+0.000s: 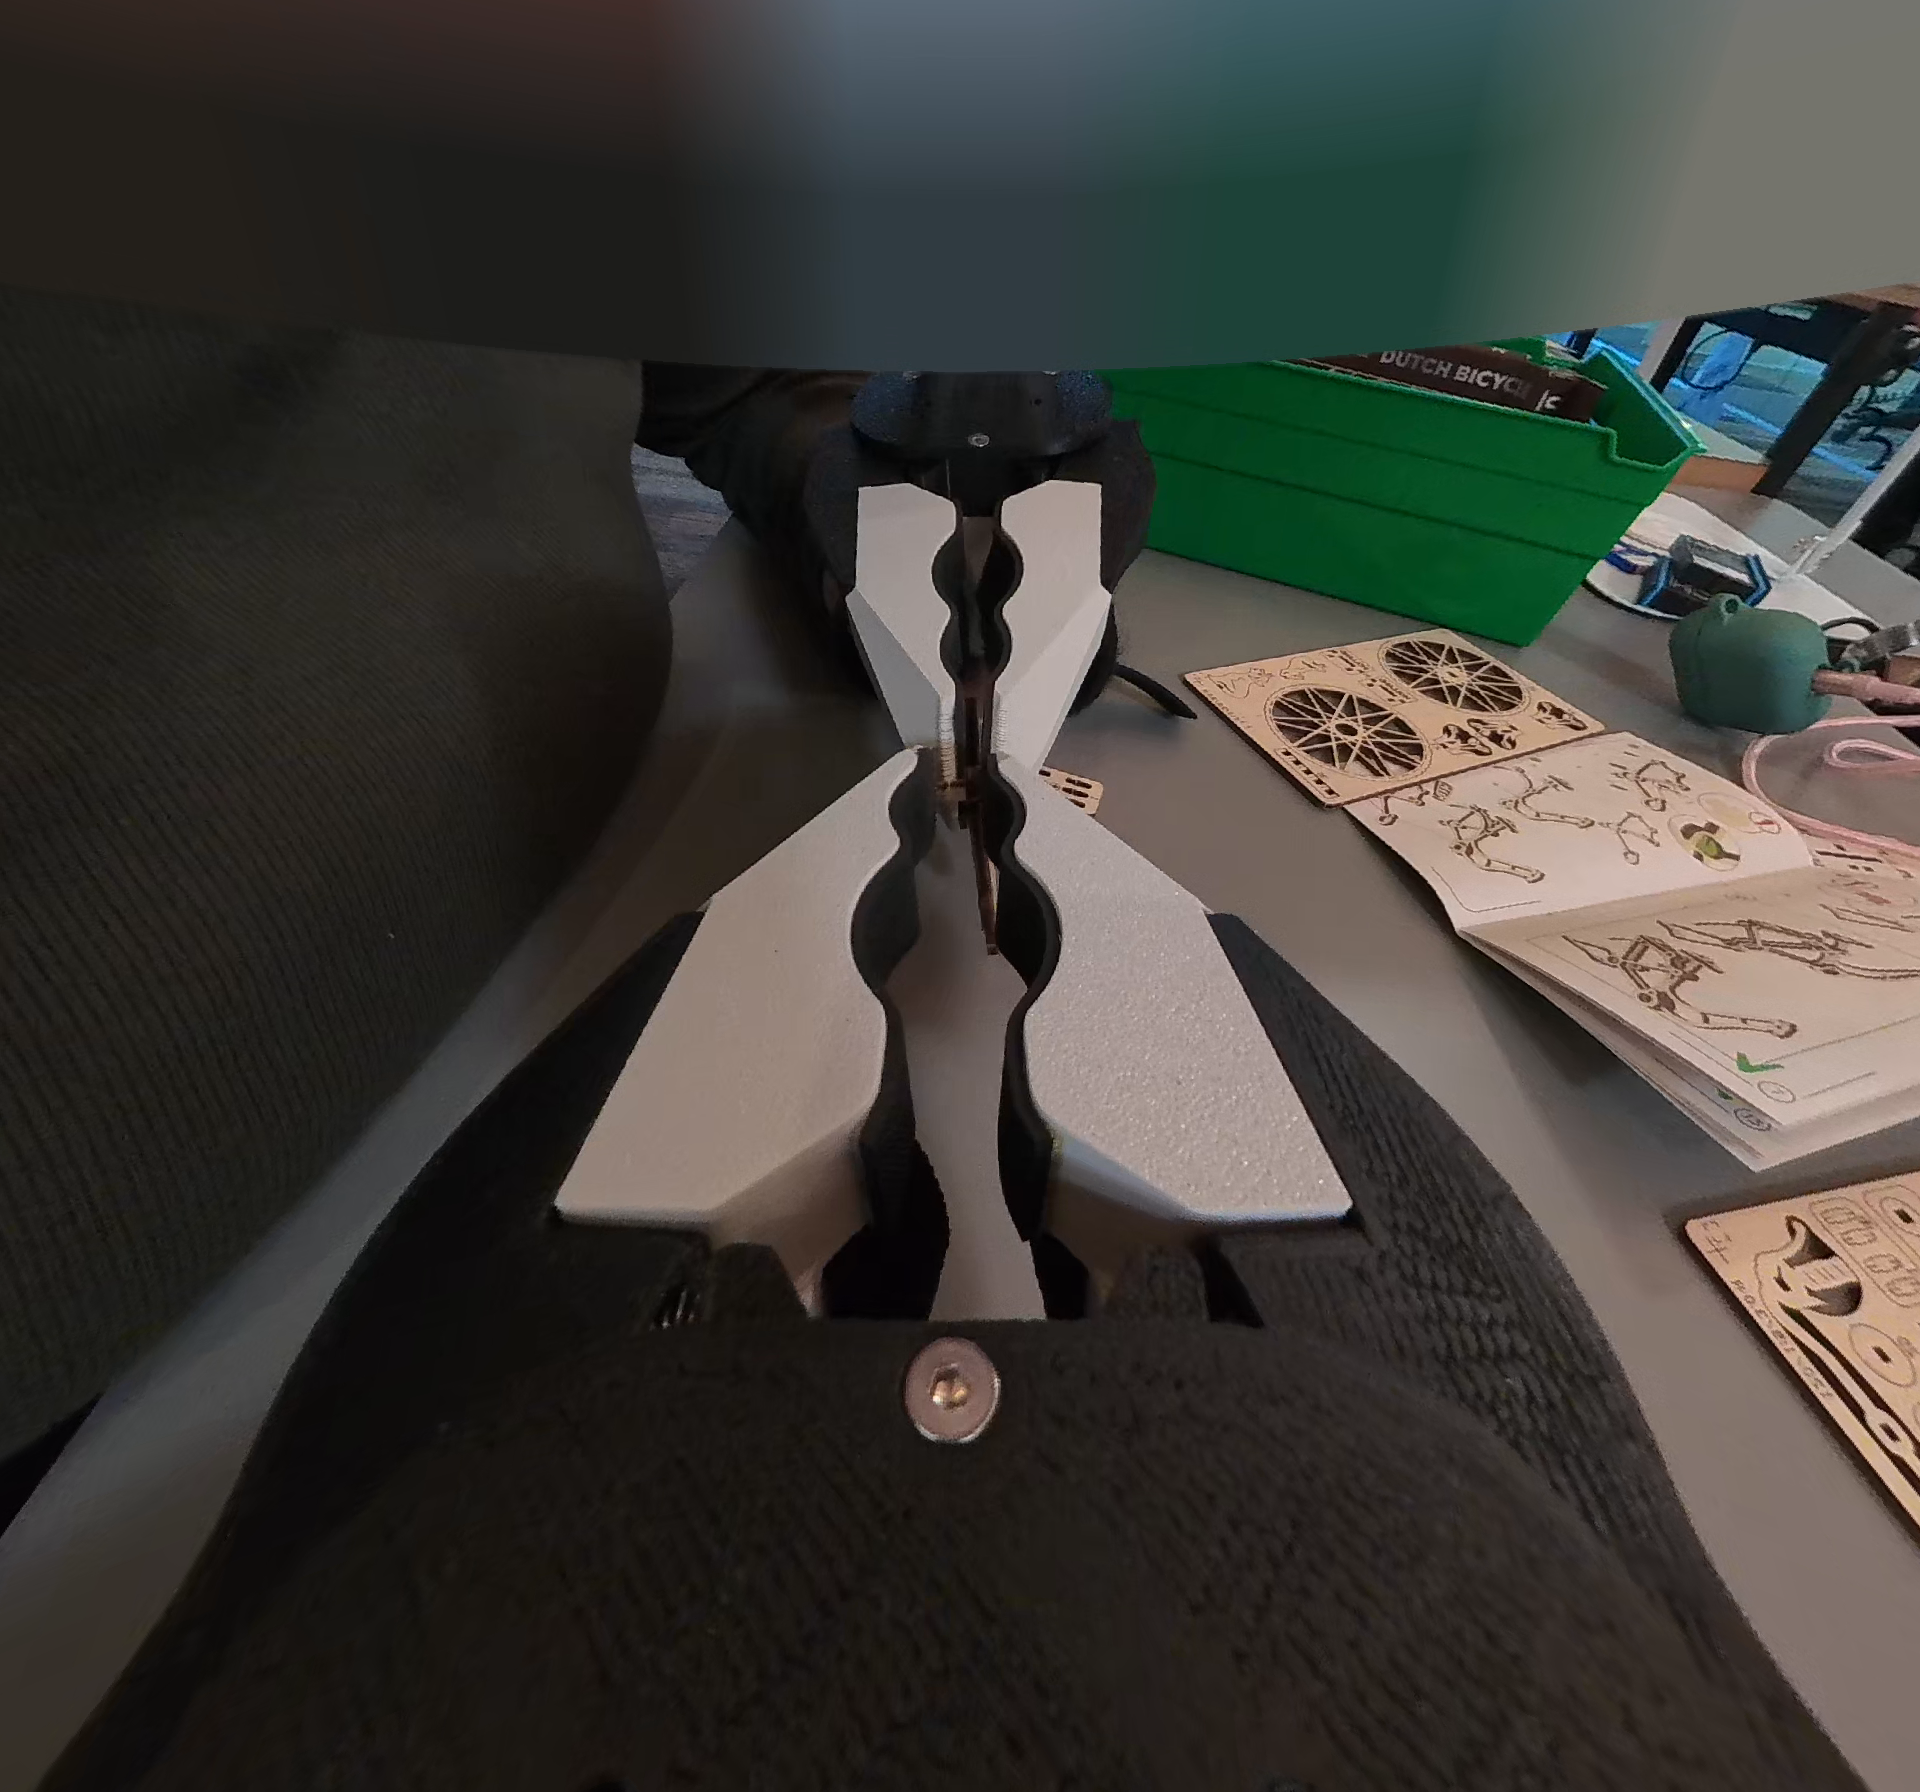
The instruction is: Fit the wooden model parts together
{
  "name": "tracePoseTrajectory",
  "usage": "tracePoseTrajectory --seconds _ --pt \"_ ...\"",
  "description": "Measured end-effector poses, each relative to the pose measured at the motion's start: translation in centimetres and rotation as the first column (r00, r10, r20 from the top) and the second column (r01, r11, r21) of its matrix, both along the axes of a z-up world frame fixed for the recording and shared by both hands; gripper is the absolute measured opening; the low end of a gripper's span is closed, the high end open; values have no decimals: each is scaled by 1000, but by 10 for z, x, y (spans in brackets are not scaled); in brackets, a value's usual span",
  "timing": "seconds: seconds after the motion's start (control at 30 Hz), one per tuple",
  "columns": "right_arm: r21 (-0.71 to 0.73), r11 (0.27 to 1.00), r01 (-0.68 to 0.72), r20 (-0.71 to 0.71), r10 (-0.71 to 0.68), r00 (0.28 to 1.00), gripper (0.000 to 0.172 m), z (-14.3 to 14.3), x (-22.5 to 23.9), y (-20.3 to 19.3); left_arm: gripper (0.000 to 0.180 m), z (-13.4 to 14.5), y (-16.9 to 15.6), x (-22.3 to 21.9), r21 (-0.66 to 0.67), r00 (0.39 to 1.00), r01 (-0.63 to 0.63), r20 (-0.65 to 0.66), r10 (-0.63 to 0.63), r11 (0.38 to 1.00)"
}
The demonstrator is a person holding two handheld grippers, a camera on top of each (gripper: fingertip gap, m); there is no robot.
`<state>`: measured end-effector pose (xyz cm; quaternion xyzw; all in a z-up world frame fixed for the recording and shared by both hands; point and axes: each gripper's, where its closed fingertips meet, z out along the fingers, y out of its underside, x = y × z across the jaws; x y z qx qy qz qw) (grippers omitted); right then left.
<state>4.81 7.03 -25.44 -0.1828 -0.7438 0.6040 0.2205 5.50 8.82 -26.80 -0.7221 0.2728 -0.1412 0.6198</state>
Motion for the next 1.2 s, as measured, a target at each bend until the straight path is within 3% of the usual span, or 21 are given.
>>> tracePoseTrajectory --seconds 0.13,0.23,0.27,0.5,0.7,1.2 --pt "4 1000 -7 -26 7 1000 2 1 1 0 0 -1 -1 3 -2 1000 14 -6 -14 1000" --pt "11 999 -44 -1 44 999 26 -3 5 -3 0 1 0 0 -10 1000 5 28 -5 1000" --pt "10 999 -39 0 39 999 27 -3 4 -2 0 1 0 -2 -14 999 6 48 -5 1000" --pt "-4 1000 -24 -4 24 1000 8 -1 2 1 0 1 -1 3 -31 997 29 75 -26 999" --pt "-9 1000 -6 -2 6 1000 7 -1 -1 1 0 1 -1 1 -55 990 37 136 -29 998" --pt "1 1000 11 4 -11 1000 7 -2 -3 2 0 2 0 0 -52 991 32 135 -24 998"
